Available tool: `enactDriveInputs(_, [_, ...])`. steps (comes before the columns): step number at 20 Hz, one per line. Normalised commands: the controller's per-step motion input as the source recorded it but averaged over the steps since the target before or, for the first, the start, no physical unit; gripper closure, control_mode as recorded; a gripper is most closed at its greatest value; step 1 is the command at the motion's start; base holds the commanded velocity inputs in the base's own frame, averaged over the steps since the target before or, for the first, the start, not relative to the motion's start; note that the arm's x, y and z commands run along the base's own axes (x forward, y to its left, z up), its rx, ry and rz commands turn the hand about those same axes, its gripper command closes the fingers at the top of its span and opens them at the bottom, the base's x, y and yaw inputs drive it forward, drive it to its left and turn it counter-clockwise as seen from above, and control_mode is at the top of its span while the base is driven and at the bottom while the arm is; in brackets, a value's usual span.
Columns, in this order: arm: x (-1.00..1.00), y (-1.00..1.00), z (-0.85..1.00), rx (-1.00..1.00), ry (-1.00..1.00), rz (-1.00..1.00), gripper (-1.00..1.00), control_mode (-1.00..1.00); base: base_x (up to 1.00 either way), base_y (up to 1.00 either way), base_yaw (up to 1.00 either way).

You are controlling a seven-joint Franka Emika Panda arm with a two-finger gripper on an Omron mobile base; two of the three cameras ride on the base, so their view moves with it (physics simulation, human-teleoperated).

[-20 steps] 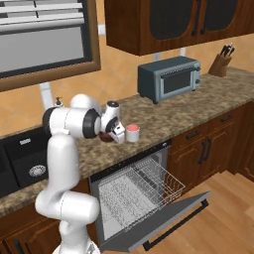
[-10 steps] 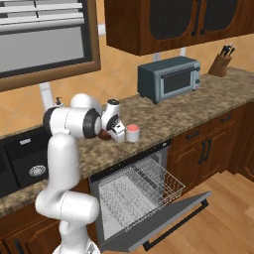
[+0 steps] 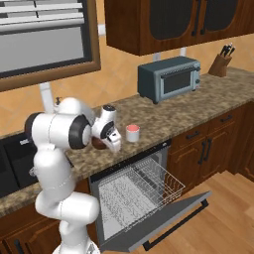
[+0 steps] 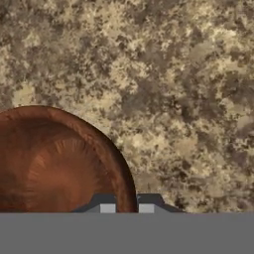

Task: Pick up the cup and bowl from the counter, place them in the dishwasher, and close the dishwasher door.

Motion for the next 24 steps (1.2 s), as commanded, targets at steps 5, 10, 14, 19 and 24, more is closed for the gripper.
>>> enactDriveInputs(5, [-1.00,-0.29,0.17,0.00,0.00,0.08,1.00,-1.00,0.00,0.00,0.00])
enactDriveInputs(10, [-0.83,-0.64,0.00,0.00,0.01,0.25,1.00,-1.00,0.00,0.00,0.00])
enactDriveInputs(14, [-0.41,-1.00,-0.24,0.00,0.00,0.37,1.00,-1.00,0.00,0.00,0.00])
enactDriveInputs(19, [0.10,-0.99,-0.45,0.00,-0.01,0.48,1.00,-1.00,0.00,0.00,0.00])
enactDriveInputs(24, [0.40,-0.96,-0.51,0.00,-0.03,0.51,1.00,-1.00,0.00,0.00,0.00])
